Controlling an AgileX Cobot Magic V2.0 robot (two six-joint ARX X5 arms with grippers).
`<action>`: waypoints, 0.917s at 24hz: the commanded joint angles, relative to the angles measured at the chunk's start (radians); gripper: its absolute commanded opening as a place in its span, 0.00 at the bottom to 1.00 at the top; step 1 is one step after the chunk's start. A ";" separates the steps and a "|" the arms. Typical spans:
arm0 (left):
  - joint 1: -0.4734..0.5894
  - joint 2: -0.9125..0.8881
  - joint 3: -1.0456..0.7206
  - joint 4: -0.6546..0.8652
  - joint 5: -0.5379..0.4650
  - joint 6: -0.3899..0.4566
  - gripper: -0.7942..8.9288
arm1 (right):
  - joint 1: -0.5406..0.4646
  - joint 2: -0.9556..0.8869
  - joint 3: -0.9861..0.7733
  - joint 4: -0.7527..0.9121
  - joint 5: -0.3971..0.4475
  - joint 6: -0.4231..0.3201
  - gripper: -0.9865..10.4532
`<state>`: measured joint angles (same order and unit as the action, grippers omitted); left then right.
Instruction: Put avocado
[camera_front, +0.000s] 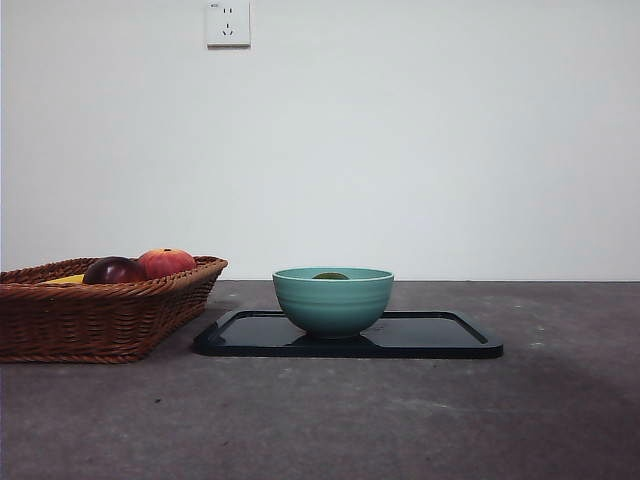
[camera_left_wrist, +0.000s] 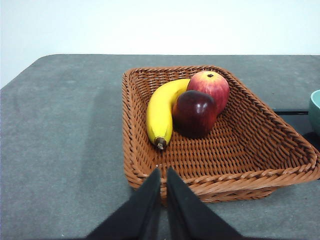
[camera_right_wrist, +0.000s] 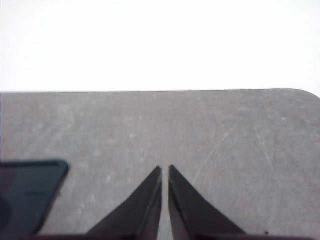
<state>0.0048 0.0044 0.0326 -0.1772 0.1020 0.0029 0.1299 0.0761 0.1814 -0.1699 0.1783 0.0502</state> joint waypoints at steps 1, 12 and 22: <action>0.002 -0.001 -0.021 -0.007 0.007 0.011 0.10 | -0.039 -0.029 -0.045 0.020 -0.064 -0.062 0.10; 0.002 -0.001 -0.021 -0.006 0.007 0.011 0.10 | -0.137 -0.072 -0.159 0.020 -0.112 -0.092 0.10; 0.002 -0.001 -0.021 -0.007 0.007 0.011 0.10 | -0.153 -0.072 -0.171 -0.007 -0.147 -0.089 0.10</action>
<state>0.0048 0.0048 0.0326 -0.1772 0.1024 0.0029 -0.0216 0.0059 0.0170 -0.1684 0.0353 -0.0326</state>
